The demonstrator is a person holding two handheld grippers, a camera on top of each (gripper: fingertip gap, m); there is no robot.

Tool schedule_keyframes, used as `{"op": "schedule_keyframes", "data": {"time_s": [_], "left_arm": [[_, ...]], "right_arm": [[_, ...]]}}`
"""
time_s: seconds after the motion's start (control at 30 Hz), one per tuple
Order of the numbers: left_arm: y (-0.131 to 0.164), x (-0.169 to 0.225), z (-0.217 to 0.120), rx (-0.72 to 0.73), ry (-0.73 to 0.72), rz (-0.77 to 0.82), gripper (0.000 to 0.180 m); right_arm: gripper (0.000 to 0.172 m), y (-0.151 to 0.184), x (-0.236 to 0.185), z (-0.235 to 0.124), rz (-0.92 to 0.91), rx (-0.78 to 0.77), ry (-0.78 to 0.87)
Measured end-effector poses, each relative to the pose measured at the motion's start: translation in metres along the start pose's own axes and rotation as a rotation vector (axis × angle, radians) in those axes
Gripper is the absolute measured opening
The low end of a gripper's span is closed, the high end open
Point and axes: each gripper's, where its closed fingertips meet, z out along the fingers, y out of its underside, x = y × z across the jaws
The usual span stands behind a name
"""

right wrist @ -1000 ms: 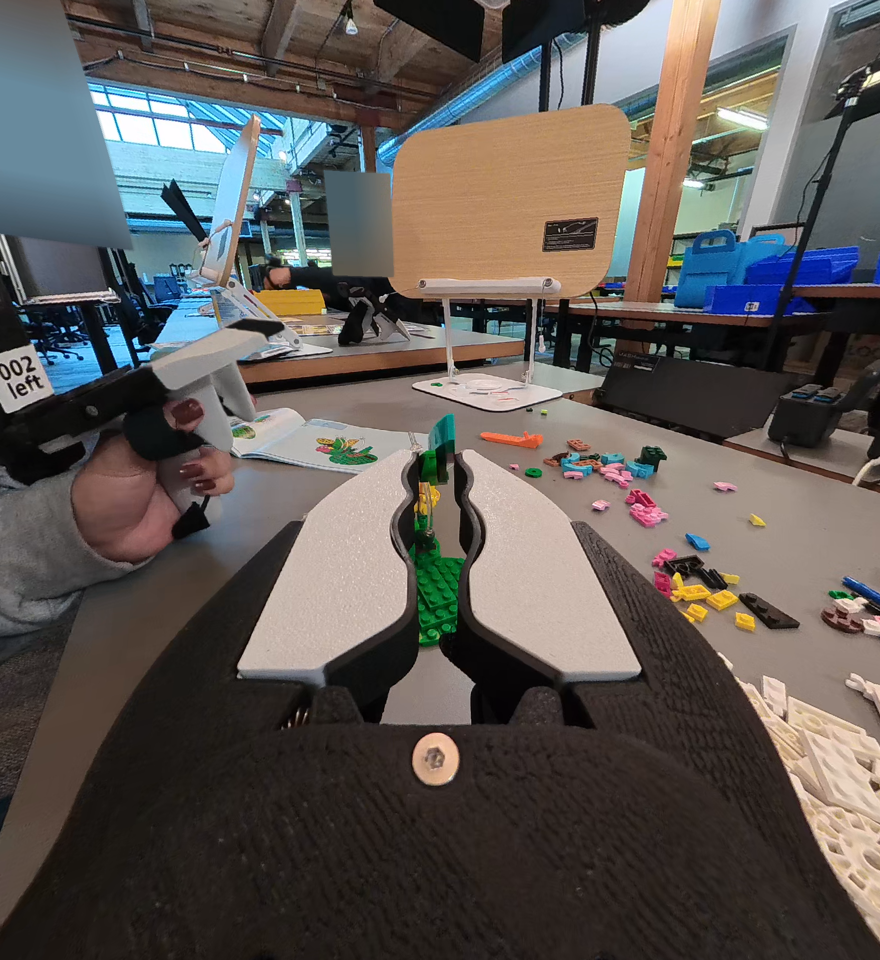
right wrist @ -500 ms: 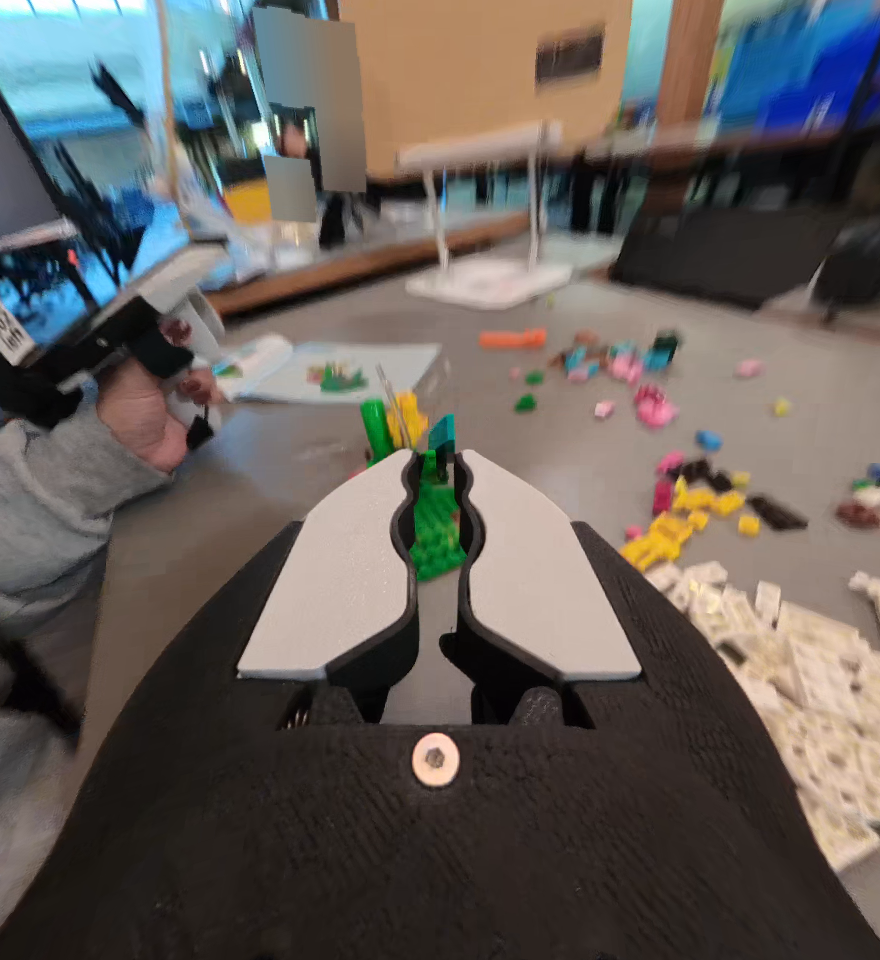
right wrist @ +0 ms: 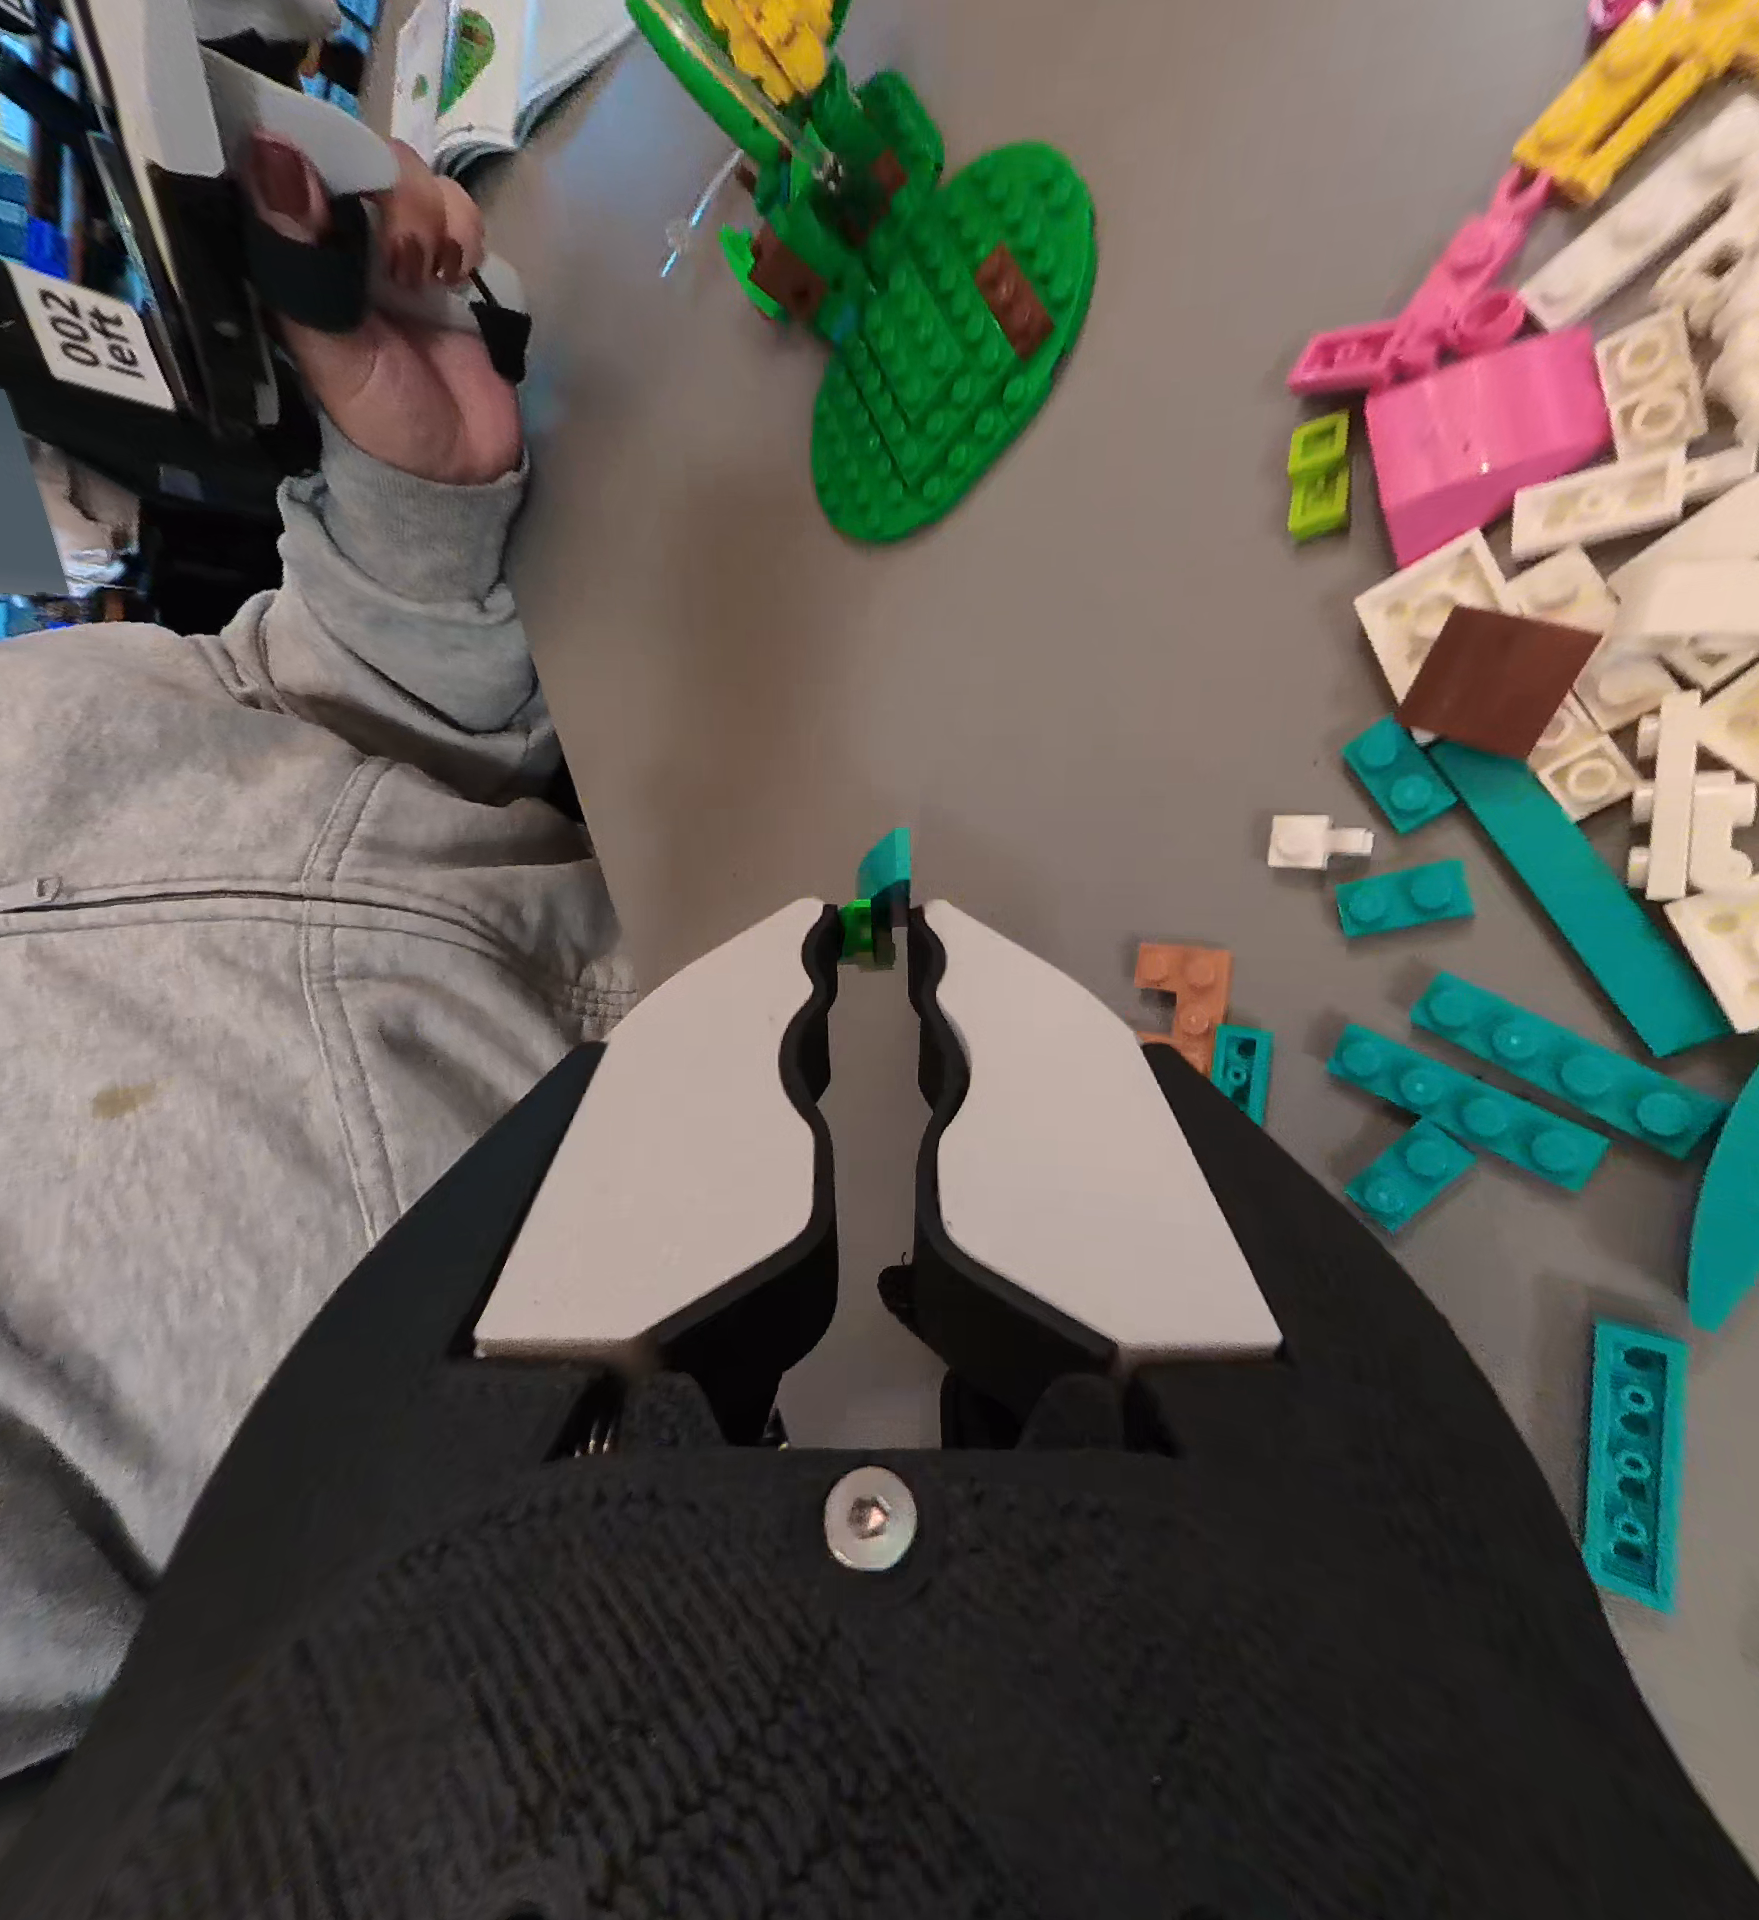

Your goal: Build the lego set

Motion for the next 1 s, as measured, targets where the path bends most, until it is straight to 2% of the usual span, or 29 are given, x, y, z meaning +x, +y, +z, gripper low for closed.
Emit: {"op": "schedule_keyframes", "data": {"time_s": [0.23,0.4,0.63,0.73,1.0], "left_arm": [[0.0,0.005,0.0,-0.003,0.022,0.007,0.032],[0.001,0.009,0.001,-0.008,0.04,0.016,0.032],[0.001,0.014,0.001,-0.008,0.06,0.025,0.031],[0.001,0.016,0.001,-0.008,0.068,0.035,0.031],[0.001,0.02,0.001,-0.008,0.081,0.053,0.03]], "right_arm": [[0.011,0.01,0.003,-0.001,0.068,-0.028,-0.044],[0.011,0.035,-0.004,0.0,0.071,-0.127,-0.055],[0.011,0.054,0.001,-0.006,0.095,-0.197,0.0],[0.019,0.057,0.007,-0.008,0.103,-0.208,0.038],[0.027,0.056,0.012,-0.025,0.075,-0.176,0.138]]}}
